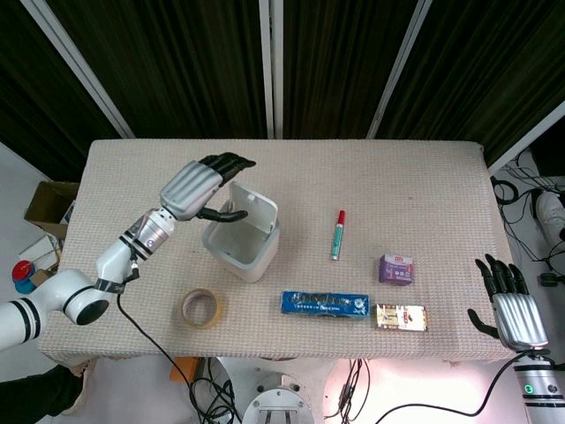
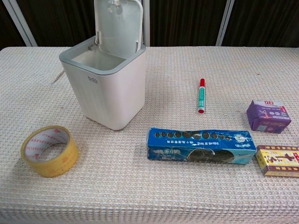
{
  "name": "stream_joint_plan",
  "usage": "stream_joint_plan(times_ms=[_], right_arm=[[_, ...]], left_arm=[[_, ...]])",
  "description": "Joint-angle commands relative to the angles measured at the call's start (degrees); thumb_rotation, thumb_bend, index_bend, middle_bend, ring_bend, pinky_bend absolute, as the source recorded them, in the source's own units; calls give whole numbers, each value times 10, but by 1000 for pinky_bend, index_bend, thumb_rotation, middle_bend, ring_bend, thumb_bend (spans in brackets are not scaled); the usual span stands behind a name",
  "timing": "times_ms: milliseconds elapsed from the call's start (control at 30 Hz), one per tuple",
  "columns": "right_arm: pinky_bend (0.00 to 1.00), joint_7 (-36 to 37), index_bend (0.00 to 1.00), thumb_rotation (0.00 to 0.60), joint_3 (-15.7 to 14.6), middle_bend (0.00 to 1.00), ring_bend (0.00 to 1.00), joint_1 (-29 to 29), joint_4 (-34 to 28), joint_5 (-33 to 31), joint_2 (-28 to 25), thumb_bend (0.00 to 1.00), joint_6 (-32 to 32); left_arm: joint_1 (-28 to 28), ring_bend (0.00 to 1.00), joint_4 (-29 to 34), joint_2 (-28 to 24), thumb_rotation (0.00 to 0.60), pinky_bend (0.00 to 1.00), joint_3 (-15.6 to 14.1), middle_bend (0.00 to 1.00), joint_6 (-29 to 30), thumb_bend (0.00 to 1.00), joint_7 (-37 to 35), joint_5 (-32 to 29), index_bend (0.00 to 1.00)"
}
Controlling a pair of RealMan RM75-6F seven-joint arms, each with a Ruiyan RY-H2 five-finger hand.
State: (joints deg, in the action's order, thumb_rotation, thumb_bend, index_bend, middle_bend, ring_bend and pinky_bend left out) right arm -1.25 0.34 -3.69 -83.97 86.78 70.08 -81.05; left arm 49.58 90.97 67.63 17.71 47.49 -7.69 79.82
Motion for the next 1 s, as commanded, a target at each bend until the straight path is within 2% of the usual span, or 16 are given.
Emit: stream_joint_plan(times_ms=[33, 400, 633, 1000], right_arm=[[0, 0, 0, 600, 0, 0, 0, -1, 1, -1, 1, 217, 2], [0, 5, 0, 600, 2, 0, 0, 1, 9, -6, 5, 217, 0], [0, 9, 0, 600, 0, 0, 0, 0, 16, -7, 8, 217, 5], [0, 11, 0, 600, 1, 0, 0, -1, 18, -8, 9, 218, 6]], left_arm=[[1, 111, -3, 3, 0, 229, -4, 136, 0, 88, -1, -5, 108], [11, 111, -1, 6, 0, 229, -17, 137, 14, 88, 4, 6, 111], [16, 111, 8, 13, 0, 229, -33, 160, 33, 88, 57, 29, 111], [8, 112, 49, -2, 0, 229, -63, 335, 48, 85, 113, 47, 119]])
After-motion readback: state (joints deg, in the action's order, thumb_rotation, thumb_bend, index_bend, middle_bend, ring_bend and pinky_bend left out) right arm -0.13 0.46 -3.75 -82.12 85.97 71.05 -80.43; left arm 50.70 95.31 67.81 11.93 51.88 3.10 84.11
